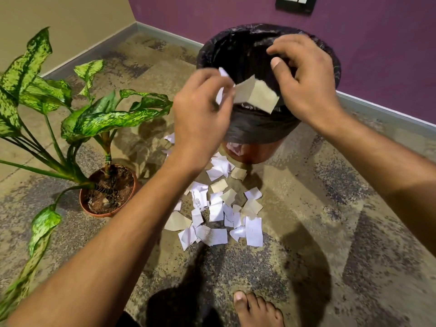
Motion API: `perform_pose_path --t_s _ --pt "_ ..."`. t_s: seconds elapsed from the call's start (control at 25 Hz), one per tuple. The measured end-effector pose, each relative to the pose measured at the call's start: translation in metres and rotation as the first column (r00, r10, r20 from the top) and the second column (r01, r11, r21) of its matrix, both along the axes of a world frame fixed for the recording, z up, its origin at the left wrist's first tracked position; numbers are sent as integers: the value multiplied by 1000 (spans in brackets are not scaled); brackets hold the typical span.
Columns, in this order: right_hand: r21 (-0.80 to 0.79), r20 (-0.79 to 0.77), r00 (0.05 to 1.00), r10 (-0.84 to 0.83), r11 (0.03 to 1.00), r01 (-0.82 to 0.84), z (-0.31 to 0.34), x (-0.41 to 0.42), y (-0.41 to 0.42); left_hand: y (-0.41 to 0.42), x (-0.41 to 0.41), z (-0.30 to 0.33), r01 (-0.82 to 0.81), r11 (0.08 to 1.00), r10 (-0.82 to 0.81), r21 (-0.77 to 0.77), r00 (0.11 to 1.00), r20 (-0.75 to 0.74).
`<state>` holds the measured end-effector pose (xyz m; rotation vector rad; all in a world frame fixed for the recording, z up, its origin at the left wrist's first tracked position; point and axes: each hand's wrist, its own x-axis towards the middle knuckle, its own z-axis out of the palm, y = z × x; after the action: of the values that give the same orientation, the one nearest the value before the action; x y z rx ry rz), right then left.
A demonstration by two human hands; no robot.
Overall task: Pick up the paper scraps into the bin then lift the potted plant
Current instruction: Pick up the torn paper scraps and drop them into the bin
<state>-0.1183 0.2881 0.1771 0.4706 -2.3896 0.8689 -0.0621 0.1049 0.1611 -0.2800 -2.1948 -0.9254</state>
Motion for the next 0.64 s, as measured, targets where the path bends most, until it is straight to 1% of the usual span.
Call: perform_pose_path --t_s 0.12,0.16,0.24,0.32,0.36,0.44,0.52,0.56,0.6,0.64 --pt "-85 -214 976 25 995 -44 2 14 -1 17 -23 22 -48 996 51 -79 998 43" --pt "-83 -260 965 41 994 -64 3 18 -2 20 -29 26 -46 991 56 -126 995 79" --pt "-56 -309 948 81 993 -103 3 26 -4 24 -33 24 13 975 24 -223 986 162" --pt "-24 -308 942 133 989 -147 -1 35 -6 23 -22 13 96 951 -39 -294 981 193" --pt "-7 -293 942 160 985 -170 -6 39 -8 20 -12 5 142 942 -86 -305 978 190" --pt "18 -255 945 205 978 -207 -18 48 -11 10 13 -16 223 921 -192 -321 973 126" --pt "41 -236 942 239 971 -236 -35 58 -15 -5 42 -47 279 886 -278 -369 959 58" --pt "57 -223 937 269 963 -263 -46 64 -16 -14 56 -64 309 862 -303 -402 950 81" --pt "82 -194 931 309 951 -299 -59 69 -17 -24 68 -80 344 832 -312 -436 939 146" --pt "126 -144 923 356 932 -340 -74 75 -18 -35 77 -95 379 796 -294 -471 923 247"
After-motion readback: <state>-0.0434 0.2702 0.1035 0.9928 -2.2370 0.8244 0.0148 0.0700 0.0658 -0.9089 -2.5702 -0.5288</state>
